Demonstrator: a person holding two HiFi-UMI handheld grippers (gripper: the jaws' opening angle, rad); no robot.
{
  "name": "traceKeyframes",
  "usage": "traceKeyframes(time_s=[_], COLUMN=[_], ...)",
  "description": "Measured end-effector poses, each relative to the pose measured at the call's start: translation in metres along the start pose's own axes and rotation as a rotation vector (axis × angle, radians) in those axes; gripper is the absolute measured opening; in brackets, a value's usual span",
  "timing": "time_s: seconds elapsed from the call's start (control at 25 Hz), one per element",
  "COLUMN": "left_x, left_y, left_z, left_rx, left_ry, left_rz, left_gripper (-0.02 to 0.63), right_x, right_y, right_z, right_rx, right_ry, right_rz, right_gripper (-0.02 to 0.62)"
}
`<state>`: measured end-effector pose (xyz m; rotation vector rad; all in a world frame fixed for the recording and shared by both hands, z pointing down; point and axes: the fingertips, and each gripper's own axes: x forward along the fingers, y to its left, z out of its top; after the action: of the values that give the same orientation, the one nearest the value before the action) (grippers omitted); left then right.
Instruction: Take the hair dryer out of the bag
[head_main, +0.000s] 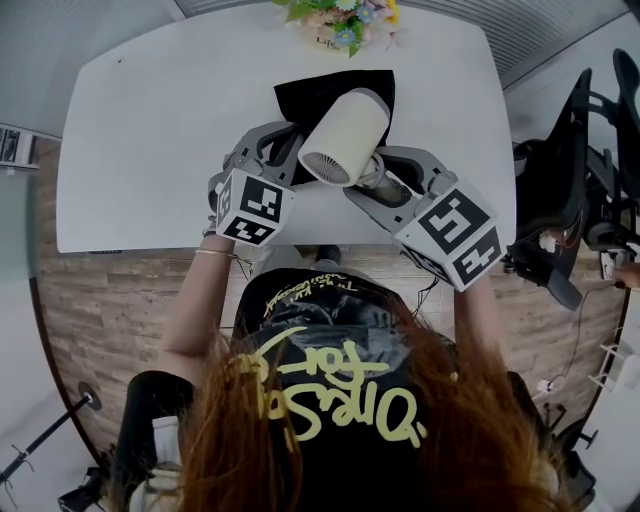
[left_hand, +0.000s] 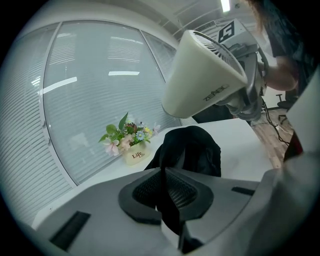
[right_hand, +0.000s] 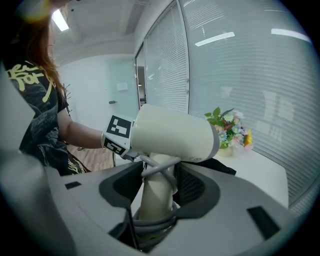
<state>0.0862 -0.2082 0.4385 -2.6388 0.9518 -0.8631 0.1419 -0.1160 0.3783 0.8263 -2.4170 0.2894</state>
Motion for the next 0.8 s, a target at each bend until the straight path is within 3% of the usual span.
traceKeyframes(time_s=[0.8], left_x=[0.007], left_y=[-0.02], left_z=[0.008], left_rx=[-0.007], left_ry=[-0.024], left_rz=[-0.073], left_gripper=[0.02], right_x=[0.02], right_y=[-0.042], right_z=[0.052], right_rx=[-0.021], right_ry=[-0.03], right_rz=[-0.017], right_gripper=[0.207])
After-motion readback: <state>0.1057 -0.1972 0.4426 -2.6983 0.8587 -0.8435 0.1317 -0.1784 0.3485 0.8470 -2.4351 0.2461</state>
